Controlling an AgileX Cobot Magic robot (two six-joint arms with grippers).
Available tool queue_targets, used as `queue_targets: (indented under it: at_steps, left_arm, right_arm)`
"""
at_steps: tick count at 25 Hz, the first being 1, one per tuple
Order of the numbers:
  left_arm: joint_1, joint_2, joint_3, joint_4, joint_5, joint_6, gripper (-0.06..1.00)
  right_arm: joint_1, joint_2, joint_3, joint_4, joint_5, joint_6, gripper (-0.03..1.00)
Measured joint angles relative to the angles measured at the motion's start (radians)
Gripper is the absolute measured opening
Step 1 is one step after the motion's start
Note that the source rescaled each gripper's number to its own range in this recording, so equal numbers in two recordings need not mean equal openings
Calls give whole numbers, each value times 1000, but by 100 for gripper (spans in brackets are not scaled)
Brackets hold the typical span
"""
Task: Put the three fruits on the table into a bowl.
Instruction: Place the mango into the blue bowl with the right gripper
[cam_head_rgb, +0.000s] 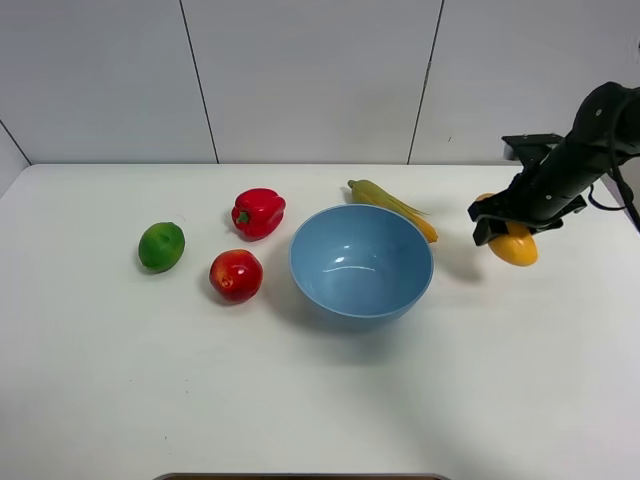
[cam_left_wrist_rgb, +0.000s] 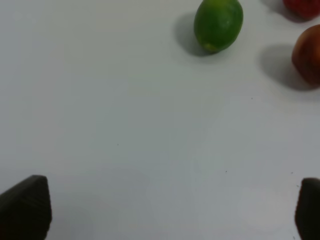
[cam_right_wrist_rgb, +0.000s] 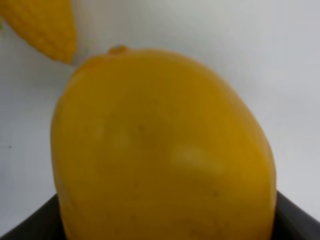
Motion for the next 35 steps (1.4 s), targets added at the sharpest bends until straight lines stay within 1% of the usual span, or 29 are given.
queue_targets:
  at_steps: [3,7,10,13,16,23,31,35]
  left_arm:
    - [0,0,0,0,0,0,100]
    - [0,0,0,0,0,0,100]
    - [0,0,0,0,0,0,100]
    - [0,0,0,0,0,0,100]
    - [0,0,0,0,0,0,100]
    - [0,0,0,0,0,0,100]
    - [0,0,0,0,0,0,100]
    - [0,0,0,0,0,0,100]
  right_arm:
    - [26,-50,0,-1,8,0,0]
    - [95,-100,0,0,14,0,0]
    - [166,-119,-10,0,33,0,0]
    - [238,-122,-50,0,57,0,0]
    - [298,-126,-90,8,60,1,0]
    - [393,-116,-104,29,0,4,0]
    - [506,-20,-104,54,-97,4,0]
    - [541,30,-104,57,-107,4,0]
